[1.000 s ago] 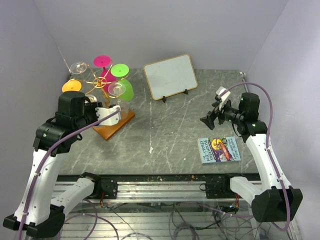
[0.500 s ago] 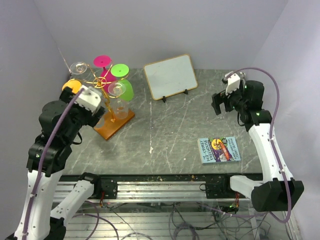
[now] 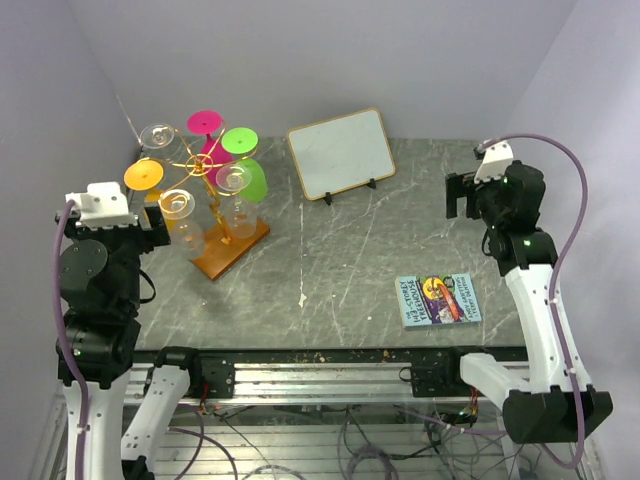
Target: Place the wine glass upside down on the wine glass rack
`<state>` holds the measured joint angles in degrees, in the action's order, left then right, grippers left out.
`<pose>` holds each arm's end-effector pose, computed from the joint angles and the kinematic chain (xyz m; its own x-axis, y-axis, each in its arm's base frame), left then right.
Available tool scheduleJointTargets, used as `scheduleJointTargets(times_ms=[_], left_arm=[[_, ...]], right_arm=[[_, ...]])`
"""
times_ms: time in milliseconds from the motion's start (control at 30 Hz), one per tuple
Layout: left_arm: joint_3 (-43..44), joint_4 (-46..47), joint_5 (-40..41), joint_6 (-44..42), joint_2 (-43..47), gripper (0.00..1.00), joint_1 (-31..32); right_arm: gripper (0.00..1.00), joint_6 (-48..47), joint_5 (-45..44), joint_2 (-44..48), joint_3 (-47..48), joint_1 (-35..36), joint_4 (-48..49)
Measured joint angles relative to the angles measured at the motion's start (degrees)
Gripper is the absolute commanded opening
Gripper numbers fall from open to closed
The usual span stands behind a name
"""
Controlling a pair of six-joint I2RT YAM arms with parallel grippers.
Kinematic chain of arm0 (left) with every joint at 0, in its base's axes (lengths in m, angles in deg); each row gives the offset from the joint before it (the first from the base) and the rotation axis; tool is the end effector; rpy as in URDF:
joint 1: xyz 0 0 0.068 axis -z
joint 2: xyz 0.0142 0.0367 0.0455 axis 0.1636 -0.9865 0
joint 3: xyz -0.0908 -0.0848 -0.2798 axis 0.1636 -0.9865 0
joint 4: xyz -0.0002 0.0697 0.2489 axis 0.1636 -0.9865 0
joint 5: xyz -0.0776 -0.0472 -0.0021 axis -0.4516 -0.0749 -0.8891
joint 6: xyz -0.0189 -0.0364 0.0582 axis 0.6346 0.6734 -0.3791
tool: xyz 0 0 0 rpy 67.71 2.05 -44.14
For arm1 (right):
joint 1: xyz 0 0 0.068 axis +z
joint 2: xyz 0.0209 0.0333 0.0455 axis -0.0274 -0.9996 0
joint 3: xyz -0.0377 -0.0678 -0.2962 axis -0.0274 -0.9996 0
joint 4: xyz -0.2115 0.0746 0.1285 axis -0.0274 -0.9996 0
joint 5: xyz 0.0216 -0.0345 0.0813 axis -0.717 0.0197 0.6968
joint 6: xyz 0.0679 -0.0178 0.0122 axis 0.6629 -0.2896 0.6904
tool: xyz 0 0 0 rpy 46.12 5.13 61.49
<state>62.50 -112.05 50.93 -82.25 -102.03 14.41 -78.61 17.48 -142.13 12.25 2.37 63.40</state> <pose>0.0662 0.0113 0.4605 -0.0016 0.1028 -0.9947 -0.2061 0.9733 0.1009 0.2259 0.0048 0.4039 -0.3375 -0.2008 -0.9197 -0.1106 0.9787 -0.1731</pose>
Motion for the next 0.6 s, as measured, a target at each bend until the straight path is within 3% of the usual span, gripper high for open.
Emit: scheduleJointTargets(times_ms=[267,433,600], left_arm=[[-2.4,0.8,4.0,1.1,0.5,0.99,-1.1],[-0.3,-0.3,4.1,-1.0,0.5,0.99,-2.7],[0.8,-0.5,4.6,-1.6,1.1,0.99,-3.3]], right_arm=[[1.0,0.6,-8.0,11.9,-0.7,-0.7,-0.1],[1.0,0.0,-5.0,18.8,-1.8,-4.6,-1.0],[1.0,-0.1,-2.1,18.7,-1.8,-6.4,-2.4]])
